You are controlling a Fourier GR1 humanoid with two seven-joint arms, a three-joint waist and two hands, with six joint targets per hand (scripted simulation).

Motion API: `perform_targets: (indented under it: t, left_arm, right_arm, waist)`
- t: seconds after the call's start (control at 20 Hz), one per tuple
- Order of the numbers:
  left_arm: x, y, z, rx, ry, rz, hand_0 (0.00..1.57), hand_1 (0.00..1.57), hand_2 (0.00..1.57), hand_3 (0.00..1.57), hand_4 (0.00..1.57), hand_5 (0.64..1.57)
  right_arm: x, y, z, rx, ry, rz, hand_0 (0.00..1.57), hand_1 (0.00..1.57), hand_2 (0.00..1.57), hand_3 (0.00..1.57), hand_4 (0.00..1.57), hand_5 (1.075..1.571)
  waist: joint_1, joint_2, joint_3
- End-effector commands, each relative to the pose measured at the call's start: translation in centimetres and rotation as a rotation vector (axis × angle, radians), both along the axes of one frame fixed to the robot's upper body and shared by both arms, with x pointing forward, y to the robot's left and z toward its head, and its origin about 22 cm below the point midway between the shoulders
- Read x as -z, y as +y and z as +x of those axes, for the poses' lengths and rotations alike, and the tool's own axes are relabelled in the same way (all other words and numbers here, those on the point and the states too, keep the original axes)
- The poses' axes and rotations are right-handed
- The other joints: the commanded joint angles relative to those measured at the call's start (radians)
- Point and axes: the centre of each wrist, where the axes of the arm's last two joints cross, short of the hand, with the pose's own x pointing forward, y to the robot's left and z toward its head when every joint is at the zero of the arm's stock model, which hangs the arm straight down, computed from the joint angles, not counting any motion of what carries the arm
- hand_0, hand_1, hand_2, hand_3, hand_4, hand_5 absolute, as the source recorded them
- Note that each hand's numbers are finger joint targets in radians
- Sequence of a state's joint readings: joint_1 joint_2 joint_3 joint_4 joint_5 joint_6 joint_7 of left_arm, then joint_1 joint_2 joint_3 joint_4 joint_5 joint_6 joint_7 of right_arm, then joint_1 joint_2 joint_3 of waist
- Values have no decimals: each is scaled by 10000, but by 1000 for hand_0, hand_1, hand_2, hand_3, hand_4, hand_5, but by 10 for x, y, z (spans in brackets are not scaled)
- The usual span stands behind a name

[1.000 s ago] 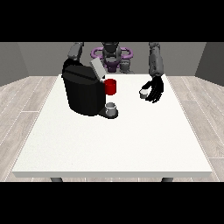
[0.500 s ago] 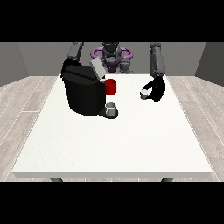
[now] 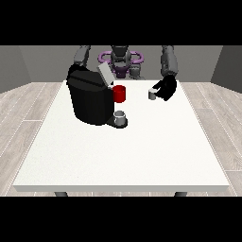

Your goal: Insert the coffee pod into the coffee machine and close the lid

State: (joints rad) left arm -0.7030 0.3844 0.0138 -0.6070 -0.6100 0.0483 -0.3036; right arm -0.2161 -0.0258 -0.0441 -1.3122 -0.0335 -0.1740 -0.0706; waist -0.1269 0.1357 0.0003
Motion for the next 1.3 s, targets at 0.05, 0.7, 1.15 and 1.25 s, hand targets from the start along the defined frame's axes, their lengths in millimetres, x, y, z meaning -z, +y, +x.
perform_targets:
  t: [0.05, 0.7, 1.15, 1.25]
  left_arm:
    - [-24, -32, 16, 663, -50, -186, 1289, 1289, 1362, 1337, 557, 1571]
    - [-108, -22, 44, 890, -762, -394, 1253, 1253, 1328, 1281, 537, 1571]
    - [-176, -25, 58, -131, -1759, -611, 1209, 1209, 1245, 1188, 486, 1571]
    - [-175, -14, 58, -111, -1780, -662, 1255, 1255, 1287, 1219, 471, 1571]
  right_arm:
    - [2, -18, 8, 141, 388, -6, 0, 0, 0, 0, 443, 1571]
    - [-4, 21, 4, -566, -432, 97, 0, 0, 0, 0, 504, 1571]
    - [-21, -10, 12, -1024, -769, -288, 0, 0, 0, 0, 509, 1571]
    - [-44, 20, 15, -1080, -880, -82, 0, 0, 0, 0, 502, 1571]
  waist:
    - [142, -478, 1]
    - [-602, -193, -3]
    - [-1501, 365, 0]
    - [-1700, 338, -6]
